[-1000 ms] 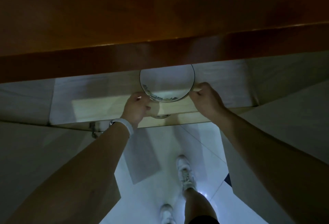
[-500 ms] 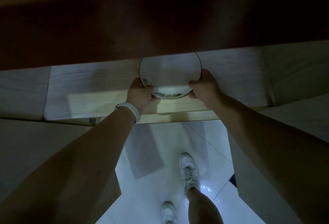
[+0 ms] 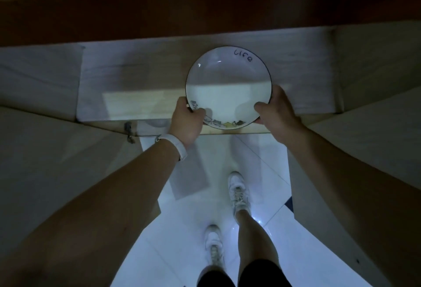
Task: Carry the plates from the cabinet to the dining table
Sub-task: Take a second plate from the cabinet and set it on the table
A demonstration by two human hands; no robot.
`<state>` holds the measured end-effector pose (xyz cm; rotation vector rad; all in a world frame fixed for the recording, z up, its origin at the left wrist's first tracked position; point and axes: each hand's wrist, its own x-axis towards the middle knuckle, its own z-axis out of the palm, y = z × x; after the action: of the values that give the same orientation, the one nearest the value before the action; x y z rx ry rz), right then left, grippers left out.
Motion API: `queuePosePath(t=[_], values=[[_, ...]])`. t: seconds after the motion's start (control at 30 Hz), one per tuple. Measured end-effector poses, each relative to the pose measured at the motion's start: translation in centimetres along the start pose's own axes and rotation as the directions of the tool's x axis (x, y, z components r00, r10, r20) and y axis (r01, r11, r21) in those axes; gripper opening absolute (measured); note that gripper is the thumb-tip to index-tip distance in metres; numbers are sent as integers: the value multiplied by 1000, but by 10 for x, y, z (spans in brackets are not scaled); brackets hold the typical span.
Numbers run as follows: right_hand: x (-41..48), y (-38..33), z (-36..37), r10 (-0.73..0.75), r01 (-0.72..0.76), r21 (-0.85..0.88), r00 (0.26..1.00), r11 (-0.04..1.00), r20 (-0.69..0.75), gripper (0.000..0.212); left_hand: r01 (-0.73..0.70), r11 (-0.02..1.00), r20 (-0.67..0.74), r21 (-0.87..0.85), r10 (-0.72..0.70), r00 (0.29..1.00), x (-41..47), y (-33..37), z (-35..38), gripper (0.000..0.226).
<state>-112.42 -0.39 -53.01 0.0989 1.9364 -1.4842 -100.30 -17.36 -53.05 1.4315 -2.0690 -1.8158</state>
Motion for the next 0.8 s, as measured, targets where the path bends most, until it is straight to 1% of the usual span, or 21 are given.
queuePosePath(t=[0.1,0.17,0.3,0.37,0.5,0.67,0.8], values=[[-39,-7,-4,-69,70,-9,995,998,70,43,-11,997,10,-76,12,1000,-39,-5,-11,20],[-66,-10,-6,-108,113,-44,989,993,104,42,-25,992,12,-121,26,1000,-66,-10,-19,21],[-119,-13,-8,-142,152,-71,982,986,123,42,-75,980,8,-184,78,997,-121,-11,-36,26],[-150,-17,-7,-143,150,-63,984,987,109,42,-93,976,8,-199,96,995,-148,-9,-49,26],[-217,-29,-6,-190,195,-65,979,979,76,44,-107,964,37,-244,119,992,-199,-1,-77,25],[-305,-48,-6,-208,208,-35,978,978,6,50,-143,942,40,-303,162,986,-273,24,-112,23],[-373,-72,-11,-255,252,-57,966,966,-48,45,-161,932,77,-324,195,978,-329,45,-136,26]])
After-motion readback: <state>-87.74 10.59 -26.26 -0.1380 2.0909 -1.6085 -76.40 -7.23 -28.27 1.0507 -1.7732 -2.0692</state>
